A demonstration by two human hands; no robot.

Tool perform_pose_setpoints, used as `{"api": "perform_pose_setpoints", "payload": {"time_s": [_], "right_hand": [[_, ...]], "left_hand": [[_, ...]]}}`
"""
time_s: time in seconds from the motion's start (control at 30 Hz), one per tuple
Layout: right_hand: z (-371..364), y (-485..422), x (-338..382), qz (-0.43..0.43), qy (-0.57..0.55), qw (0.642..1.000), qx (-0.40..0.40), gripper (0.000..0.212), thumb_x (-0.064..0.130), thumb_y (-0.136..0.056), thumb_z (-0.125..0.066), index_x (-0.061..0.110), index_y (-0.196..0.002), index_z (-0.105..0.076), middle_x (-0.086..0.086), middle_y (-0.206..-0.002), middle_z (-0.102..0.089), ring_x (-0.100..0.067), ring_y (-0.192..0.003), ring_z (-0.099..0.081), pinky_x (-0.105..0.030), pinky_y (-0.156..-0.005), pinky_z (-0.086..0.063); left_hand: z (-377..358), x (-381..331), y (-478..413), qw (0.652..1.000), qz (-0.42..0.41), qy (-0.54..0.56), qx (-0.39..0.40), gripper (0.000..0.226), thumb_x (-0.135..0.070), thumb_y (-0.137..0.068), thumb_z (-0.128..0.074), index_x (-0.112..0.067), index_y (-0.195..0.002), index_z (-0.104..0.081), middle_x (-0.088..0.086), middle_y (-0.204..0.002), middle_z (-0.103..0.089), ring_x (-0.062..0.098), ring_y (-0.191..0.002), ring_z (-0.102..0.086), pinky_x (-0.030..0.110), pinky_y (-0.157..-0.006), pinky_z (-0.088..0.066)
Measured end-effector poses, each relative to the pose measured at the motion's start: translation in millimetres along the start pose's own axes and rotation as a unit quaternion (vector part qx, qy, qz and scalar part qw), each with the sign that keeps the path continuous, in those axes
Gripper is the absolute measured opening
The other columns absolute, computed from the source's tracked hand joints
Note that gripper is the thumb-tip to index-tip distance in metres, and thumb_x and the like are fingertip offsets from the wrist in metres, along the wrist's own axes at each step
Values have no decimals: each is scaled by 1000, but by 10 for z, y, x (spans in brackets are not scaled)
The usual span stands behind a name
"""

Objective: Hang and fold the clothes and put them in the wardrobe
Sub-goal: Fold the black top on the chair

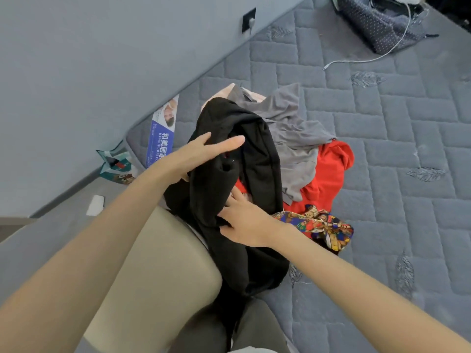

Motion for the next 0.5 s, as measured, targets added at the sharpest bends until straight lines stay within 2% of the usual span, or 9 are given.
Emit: {"api": "perform_pose_setpoints", "payload": {"time_s": [0.07, 0.1, 0.17, 0.23, 0.3, 0.37, 0.43, 0.5], "right_hand": [[-79, -61, 160, 38, 58, 998, -7, 45, 12, -88, -53, 12, -133, -54, -12, -148, -35, -26, -136, -4, -37, -107, -13], [-124, -72, 228, 56, 78, 995, -4, 45, 13, -89, -53, 11, -134, -53, -13, -146, -38, -28, -136, -7, -35, -108, -11], [-246, -67, 333, 84, 75, 993, 25, 50, 11, -91, -51, 15, -140, -45, -10, -152, -30, -32, -144, -6, -32, -117, -6], [-356, -41, 362, 71, 17, 995, 72, 58, 8, -92, -49, 24, -146, -36, 0, -161, -9, -26, -148, 0, -34, -118, -11], [-397, -3, 350, 43, 0, 993, 106, 59, 9, -93, -48, 27, -147, -33, 7, -161, 0, -21, -148, 1, -36, -117, -20], [-335, 2, 345, 29, 14, 996, 83, 53, 9, -94, -48, 22, -145, -40, 3, -161, -9, -21, -147, -10, -35, -117, -24], [-178, -22, 401, 25, 26, 999, 11, 47, 7, -91, -52, 16, -137, -49, -4, -155, -27, -23, -142, -24, -32, -115, -24], [18, -50, 490, 24, 71, 993, -93, 45, 5, -84, -59, 12, -129, -55, -9, -143, -41, -27, -135, -32, -37, -111, -31]], "left_hand": [[50, 104, -10, 995, 21, -87, -32, 110, -61, -66, -75, -25, -151, -16, 6, -155, -25, 34, -135, -34, 53, -99, -41], [96, 195, -23, 987, 34, -147, -57, 99, -45, -73, -77, -17, -150, -20, 10, -150, -31, 33, -131, -39, 45, -91, -46], [245, 398, -36, 967, 40, -230, -105, 58, -19, -82, -69, -4, -133, -45, 17, -127, -50, 30, -110, -52, 31, -72, -46], [412, 651, 8, 968, 29, -218, -123, 19, -4, -84, -57, -2, -103, -61, 18, -105, -57, 28, -96, -55, 27, -64, -41], [594, 891, 133, 975, 10, -176, -135, 19, 1, -86, -49, -7, -94, -64, 15, -101, -59, 31, -99, -55, 30, -67, -41], [754, 1085, 314, 978, -4, -128, -164, 28, 2, -87, -47, -11, -102, -67, 9, -101, -60, 27, -102, -55, 30, -72, -42], [822, 1191, 526, 975, -39, -95, -196, 34, 6, -85, -44, -14, -101, -67, 4, -98, -59, 24, -102, -54, 31, -78, -43], [816, 1244, 724, 965, -78, -88, -232, 41, 10, -82, -39, -15, -99, -67, 3, -97, -59, 25, -103, -54, 33, -86, -42]]}}
Point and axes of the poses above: each hand's wrist, its own y-axis away from the middle knuckle, its own z-axis out of the back of the hand, x = y × z, the point moved 5 cm from there along -y, towards the middle knuckle
